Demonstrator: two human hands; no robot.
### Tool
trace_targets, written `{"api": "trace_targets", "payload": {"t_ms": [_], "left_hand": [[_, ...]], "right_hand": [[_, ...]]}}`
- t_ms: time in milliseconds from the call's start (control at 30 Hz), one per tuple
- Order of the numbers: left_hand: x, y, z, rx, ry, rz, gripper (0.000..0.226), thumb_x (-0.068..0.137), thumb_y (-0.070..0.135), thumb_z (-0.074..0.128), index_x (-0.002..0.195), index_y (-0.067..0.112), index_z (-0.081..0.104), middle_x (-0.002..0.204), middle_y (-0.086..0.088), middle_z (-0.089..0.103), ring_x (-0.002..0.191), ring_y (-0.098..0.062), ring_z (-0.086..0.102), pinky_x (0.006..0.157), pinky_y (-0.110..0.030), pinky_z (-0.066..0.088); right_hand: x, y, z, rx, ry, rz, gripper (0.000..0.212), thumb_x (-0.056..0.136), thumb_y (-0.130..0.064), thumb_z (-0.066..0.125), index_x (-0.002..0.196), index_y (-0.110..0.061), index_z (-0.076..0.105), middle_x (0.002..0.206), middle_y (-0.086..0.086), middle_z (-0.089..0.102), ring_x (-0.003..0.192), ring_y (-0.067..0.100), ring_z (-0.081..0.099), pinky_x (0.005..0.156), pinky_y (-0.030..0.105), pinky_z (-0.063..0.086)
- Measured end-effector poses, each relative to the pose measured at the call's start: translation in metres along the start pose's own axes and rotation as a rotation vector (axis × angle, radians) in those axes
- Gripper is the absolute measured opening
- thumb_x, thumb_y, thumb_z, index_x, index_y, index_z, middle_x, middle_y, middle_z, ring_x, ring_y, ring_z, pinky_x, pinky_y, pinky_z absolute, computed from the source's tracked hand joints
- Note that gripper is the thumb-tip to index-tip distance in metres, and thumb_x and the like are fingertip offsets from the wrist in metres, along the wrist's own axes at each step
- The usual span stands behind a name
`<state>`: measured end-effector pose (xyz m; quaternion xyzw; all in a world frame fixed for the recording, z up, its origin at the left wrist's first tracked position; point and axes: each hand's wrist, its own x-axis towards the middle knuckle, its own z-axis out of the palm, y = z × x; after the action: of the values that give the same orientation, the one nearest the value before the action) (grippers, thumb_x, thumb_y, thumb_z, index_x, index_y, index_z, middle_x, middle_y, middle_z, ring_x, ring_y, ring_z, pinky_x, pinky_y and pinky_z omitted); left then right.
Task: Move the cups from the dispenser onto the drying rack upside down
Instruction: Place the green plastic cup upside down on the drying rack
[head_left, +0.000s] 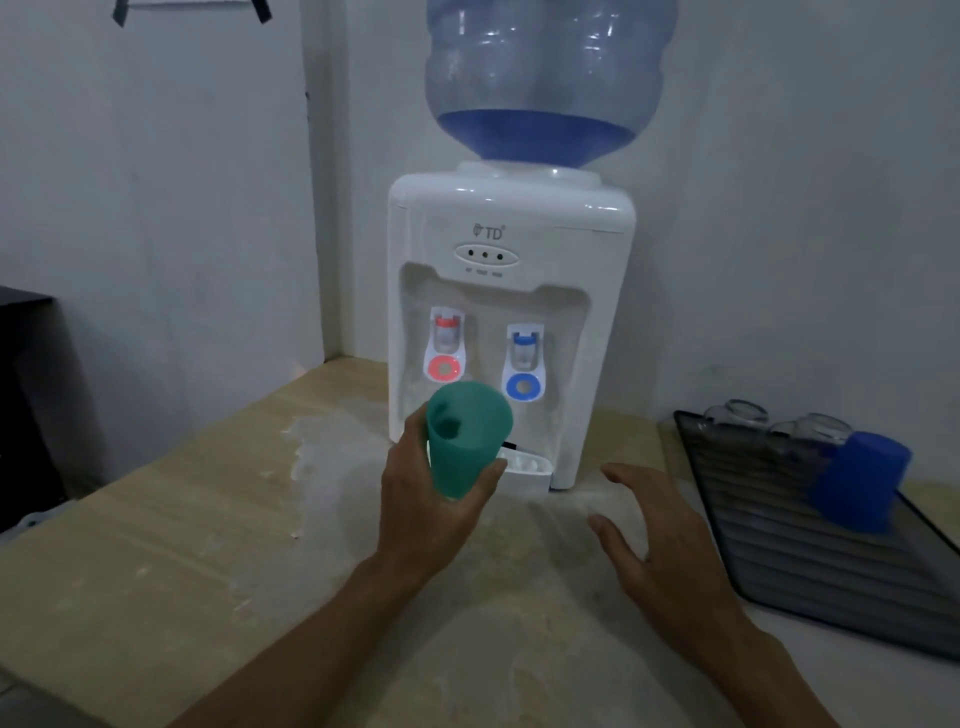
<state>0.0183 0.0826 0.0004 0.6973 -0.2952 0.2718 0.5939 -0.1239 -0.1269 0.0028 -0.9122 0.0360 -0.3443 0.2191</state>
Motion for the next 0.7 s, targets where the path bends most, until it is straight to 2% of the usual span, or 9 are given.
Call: {"api": "trace_targets", "payload": {"t_ms": [67, 133, 267, 367, 400, 467, 533, 600, 700], "left_hand": [[-0.003, 0.004, 0.002, -0.024, -0.030, 0.018, 0.083, 0.074, 0.052, 0.085, 0.140, 0.014, 0.051, 0.128, 0.000, 0.065, 0.115, -0.015, 0.063, 0.090, -0.012, 0.052], [-0.006, 0.008, 0.004, -0.051, -0.055, 0.036, 0.082, 0.074, 0.057, 0.082, 0.139, 0.015, 0.052, 0.127, 0.004, 0.066, 0.116, -0.007, 0.062, 0.090, -0.007, 0.047], [-0.010, 0.011, 0.012, -0.073, -0.109, 0.064, 0.081, 0.074, 0.061, 0.080, 0.138, 0.021, 0.051, 0.126, 0.024, 0.060, 0.116, 0.006, 0.059, 0.091, -0.004, 0.045], [-0.010, 0.012, 0.019, -0.061, -0.150, 0.104, 0.081, 0.072, 0.060, 0.081, 0.139, 0.025, 0.050, 0.127, 0.036, 0.055, 0.117, 0.009, 0.057, 0.094, -0.004, 0.043], [-0.010, 0.014, 0.021, -0.065, -0.160, 0.119, 0.081, 0.072, 0.059, 0.082, 0.139, 0.026, 0.049, 0.127, 0.037, 0.054, 0.118, 0.010, 0.056, 0.095, -0.003, 0.042], [-0.008, 0.021, 0.031, -0.083, -0.186, 0.158, 0.081, 0.072, 0.054, 0.082, 0.140, 0.024, 0.049, 0.127, 0.029, 0.058, 0.120, 0.008, 0.056, 0.097, -0.005, 0.042], [-0.005, 0.031, 0.045, -0.106, -0.207, 0.192, 0.080, 0.073, 0.050, 0.082, 0.140, 0.021, 0.049, 0.126, 0.021, 0.060, 0.119, 0.008, 0.056, 0.097, -0.005, 0.042], [0.000, 0.046, 0.061, -0.145, -0.240, 0.196, 0.077, 0.074, 0.050, 0.082, 0.138, 0.025, 0.048, 0.125, 0.026, 0.058, 0.116, 0.008, 0.057, 0.094, -0.004, 0.042], [0.009, 0.070, 0.091, -0.251, -0.275, 0.140, 0.069, 0.074, 0.053, 0.081, 0.132, 0.035, 0.049, 0.117, 0.036, 0.058, 0.112, 0.006, 0.060, 0.088, -0.005, 0.046]], "right_hand": [[0.001, 0.007, -0.002, -0.011, 0.016, -0.014, 0.044, 0.094, -0.021, 0.073, 0.136, -0.014, 0.060, 0.131, 0.001, 0.063, 0.121, 0.016, 0.058, 0.106, 0.018, 0.037], [0.002, 0.016, -0.005, -0.025, 0.042, -0.029, 0.045, 0.094, -0.021, 0.073, 0.136, -0.012, 0.061, 0.132, 0.003, 0.064, 0.122, 0.018, 0.059, 0.107, 0.022, 0.039], [0.005, 0.030, -0.014, -0.052, 0.102, -0.038, 0.043, 0.095, -0.024, 0.072, 0.136, -0.012, 0.061, 0.132, 0.004, 0.065, 0.123, 0.018, 0.059, 0.107, 0.024, 0.040], [0.007, 0.041, -0.020, -0.051, 0.143, -0.034, 0.041, 0.096, -0.024, 0.069, 0.135, -0.012, 0.061, 0.130, 0.004, 0.066, 0.120, 0.020, 0.061, 0.103, 0.035, 0.050], [0.007, 0.044, -0.021, -0.052, 0.155, -0.032, 0.041, 0.096, -0.024, 0.069, 0.134, -0.011, 0.062, 0.130, 0.004, 0.066, 0.119, 0.020, 0.062, 0.101, 0.039, 0.051], [0.007, 0.050, -0.026, -0.064, 0.184, -0.014, 0.041, 0.096, -0.023, 0.069, 0.134, -0.009, 0.062, 0.128, 0.005, 0.066, 0.119, 0.021, 0.062, 0.101, 0.040, 0.052], [0.007, 0.056, -0.031, -0.062, 0.214, -0.002, 0.040, 0.096, -0.022, 0.069, 0.132, -0.009, 0.062, 0.126, 0.005, 0.067, 0.116, 0.020, 0.063, 0.100, 0.035, 0.051], [0.007, 0.060, -0.036, -0.065, 0.240, 0.007, 0.040, 0.096, -0.021, 0.069, 0.133, -0.010, 0.061, 0.124, 0.004, 0.067, 0.115, 0.018, 0.063, 0.100, 0.028, 0.050], [0.008, 0.065, -0.041, -0.043, 0.295, 0.024, 0.044, 0.094, -0.020, 0.071, 0.135, -0.009, 0.060, 0.127, 0.004, 0.066, 0.116, 0.017, 0.063, 0.099, 0.034, 0.053]]}}
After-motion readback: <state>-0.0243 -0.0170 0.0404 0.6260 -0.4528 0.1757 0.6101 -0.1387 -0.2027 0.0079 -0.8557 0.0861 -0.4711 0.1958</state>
